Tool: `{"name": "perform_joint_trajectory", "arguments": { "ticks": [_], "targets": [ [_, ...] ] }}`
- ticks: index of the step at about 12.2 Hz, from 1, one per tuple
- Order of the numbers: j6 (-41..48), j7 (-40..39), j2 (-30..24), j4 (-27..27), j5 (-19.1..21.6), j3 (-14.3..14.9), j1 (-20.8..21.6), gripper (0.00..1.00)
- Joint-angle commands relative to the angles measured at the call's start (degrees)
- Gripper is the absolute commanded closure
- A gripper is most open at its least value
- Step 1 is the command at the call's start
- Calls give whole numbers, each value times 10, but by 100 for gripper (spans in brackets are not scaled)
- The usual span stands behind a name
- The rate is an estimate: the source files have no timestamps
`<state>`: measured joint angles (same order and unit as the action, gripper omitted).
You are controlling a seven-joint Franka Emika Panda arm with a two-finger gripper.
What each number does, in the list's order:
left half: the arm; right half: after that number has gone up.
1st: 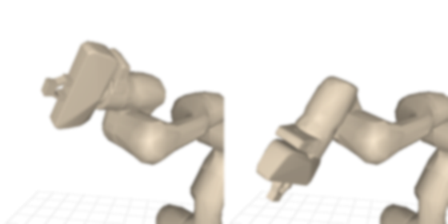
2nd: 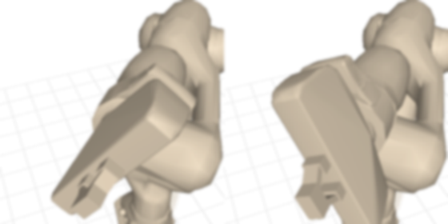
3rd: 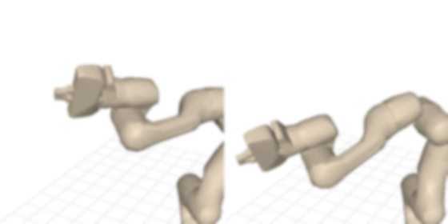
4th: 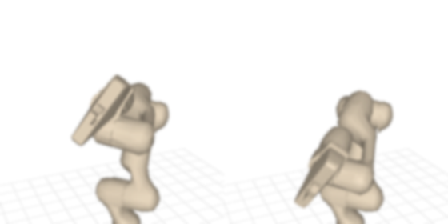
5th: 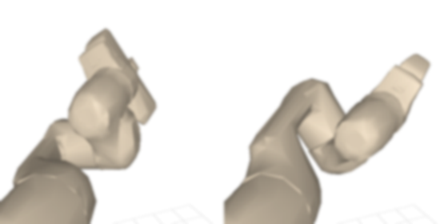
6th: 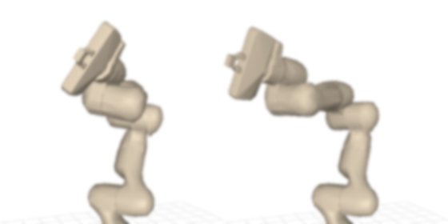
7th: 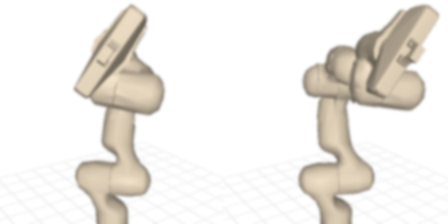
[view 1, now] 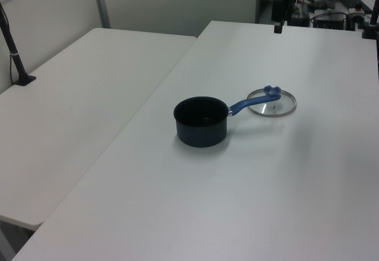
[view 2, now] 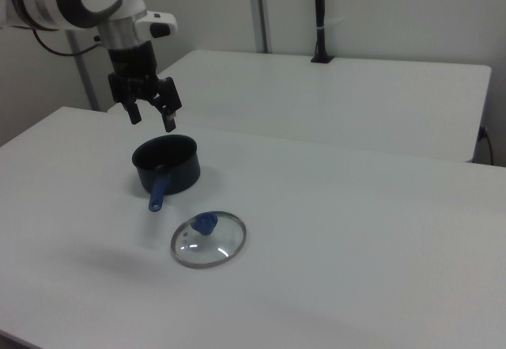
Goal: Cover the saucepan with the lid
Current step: 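Move the gripper down over the glass lid's blue knob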
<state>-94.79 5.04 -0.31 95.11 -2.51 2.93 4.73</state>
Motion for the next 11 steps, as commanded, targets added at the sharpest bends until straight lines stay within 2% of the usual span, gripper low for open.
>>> {"name": "perform_joint_trajectory", "arguments": {
  "ticks": [1, 5, 8, 11],
  "targets": [
    [17, -17, -8, 0, -3, 6, 0, 0],
    [8, -35, -6, 14, -3, 6, -8, 0],
    [-39, -171, -3, 90, -4, 5, -31, 0],
    [-119, -221, 20, 161, -7, 4, -51, 0]
  ]
}}
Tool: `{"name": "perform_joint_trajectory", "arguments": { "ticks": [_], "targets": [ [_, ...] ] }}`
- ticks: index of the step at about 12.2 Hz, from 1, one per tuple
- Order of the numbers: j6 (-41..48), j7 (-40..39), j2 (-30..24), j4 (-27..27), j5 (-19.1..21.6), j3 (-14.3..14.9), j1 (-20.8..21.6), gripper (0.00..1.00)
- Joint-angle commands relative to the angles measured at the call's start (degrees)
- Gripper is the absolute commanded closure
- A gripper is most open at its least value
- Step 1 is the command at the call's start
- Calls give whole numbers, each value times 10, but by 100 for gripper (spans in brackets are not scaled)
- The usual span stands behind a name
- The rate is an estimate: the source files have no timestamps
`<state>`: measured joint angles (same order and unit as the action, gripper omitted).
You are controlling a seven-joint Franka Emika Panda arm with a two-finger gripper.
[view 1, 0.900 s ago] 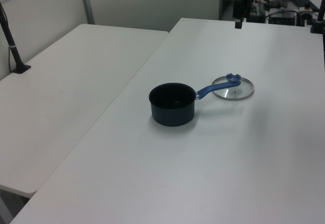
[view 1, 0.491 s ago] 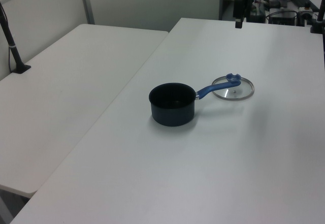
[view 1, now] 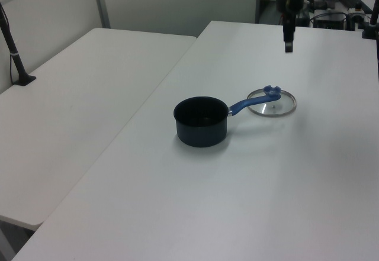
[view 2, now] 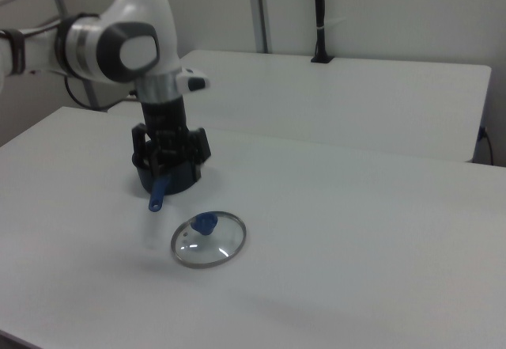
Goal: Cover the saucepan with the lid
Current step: 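Move the gripper down over the glass lid's blue knob, then close the gripper on the blue knob of the glass lid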
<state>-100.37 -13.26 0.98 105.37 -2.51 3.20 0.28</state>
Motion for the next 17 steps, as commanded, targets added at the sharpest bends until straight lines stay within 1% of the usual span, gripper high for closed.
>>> {"name": "perform_joint_trajectory", "arguments": {
  "ticks": [1, 2, 5, 7, 8, 10, 12, 13, 14, 15, 17],
  "targets": [
    [-98, -38, 26, 78, -8, 1, -6, 0],
    [-126, -37, 43, 88, -8, 1, -7, 0],
    [-190, -15, 95, 87, -7, 1, -8, 0],
    [-219, -14, 117, 86, -7, 0, -5, 1],
    [-231, -14, 124, 86, -7, 0, -4, 7],
    [-238, -13, 131, 85, -6, 0, -4, 27],
    [-241, -13, 131, 84, -1, 0, -5, 53],
    [-239, -13, 130, 74, 0, 0, -6, 59],
    [-234, -12, 126, 63, 1, 0, -8, 62],
    [-225, -12, 120, 45, 1, 0, -9, 62],
    [-187, 18, 129, -29, 0, 0, -8, 62]
  ]
}}
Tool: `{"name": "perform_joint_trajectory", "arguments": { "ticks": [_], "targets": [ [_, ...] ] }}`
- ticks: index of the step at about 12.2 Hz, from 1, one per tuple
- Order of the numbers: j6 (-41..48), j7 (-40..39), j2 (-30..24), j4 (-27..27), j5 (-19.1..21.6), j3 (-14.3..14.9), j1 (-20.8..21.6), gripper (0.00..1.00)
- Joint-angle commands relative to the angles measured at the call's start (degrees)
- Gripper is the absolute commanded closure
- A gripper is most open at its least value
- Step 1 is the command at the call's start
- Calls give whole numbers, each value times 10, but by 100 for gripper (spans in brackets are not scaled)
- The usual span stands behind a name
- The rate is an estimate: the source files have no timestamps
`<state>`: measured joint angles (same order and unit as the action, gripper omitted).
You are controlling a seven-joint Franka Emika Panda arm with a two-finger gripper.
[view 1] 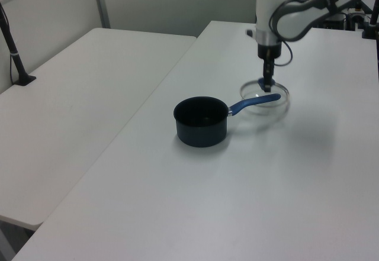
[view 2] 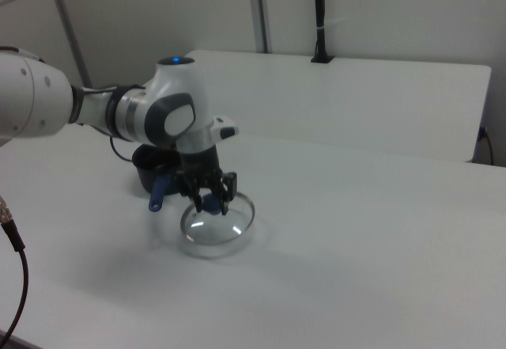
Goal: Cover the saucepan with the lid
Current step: 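Close the gripper on the blue knob of the glass lid, then lift the lid and carry it over the black saucepan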
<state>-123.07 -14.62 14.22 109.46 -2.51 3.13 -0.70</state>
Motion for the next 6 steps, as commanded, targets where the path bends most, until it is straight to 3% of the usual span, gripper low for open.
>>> {"name": "perform_joint_trajectory", "arguments": {
  "ticks": [1, 3, 6],
  "targets": [
    [41, 48, 4, -100, 0, 1, 6, 62],
    [66, 100, 21, -171, 4, -4, 20, 61],
    [75, 175, 55, -238, 9, -3, 103, 61]
  ]
}}
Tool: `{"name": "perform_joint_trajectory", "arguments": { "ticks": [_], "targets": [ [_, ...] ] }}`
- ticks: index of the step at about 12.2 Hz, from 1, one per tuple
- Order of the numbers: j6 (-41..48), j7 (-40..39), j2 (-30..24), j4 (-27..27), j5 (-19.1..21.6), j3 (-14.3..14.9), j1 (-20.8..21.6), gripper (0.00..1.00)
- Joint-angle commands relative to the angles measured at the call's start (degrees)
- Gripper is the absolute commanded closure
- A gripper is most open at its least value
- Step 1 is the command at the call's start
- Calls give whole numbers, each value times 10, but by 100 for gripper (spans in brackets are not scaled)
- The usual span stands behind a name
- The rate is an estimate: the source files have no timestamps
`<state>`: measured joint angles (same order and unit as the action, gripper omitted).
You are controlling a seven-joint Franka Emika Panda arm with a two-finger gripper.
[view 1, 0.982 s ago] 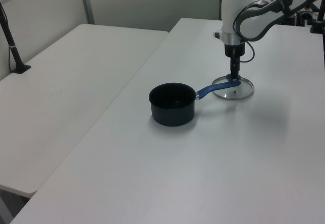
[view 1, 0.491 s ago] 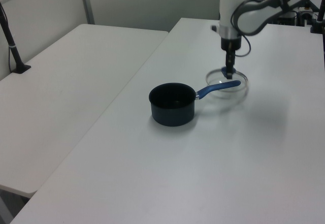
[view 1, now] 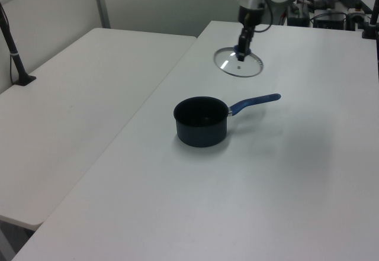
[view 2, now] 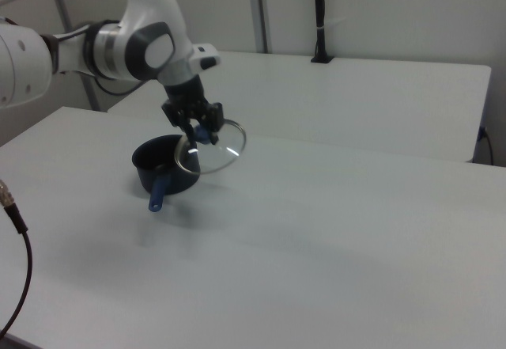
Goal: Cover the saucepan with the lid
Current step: 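Lift the lid and carry it over the black saucepan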
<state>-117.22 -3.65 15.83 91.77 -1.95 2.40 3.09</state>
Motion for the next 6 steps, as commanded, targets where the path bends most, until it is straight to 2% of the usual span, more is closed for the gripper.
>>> {"name": "perform_joint_trajectory", "arguments": {
  "ticks": [1, 3, 6],
  "targets": [
    [10, 88, 59, -80, 1, 5, 93, 61],
    [-11, 122, 102, -126, -2, 5, 121, 61],
    [-43, 128, 123, -129, -2, 5, 147, 59]
  ]
}}
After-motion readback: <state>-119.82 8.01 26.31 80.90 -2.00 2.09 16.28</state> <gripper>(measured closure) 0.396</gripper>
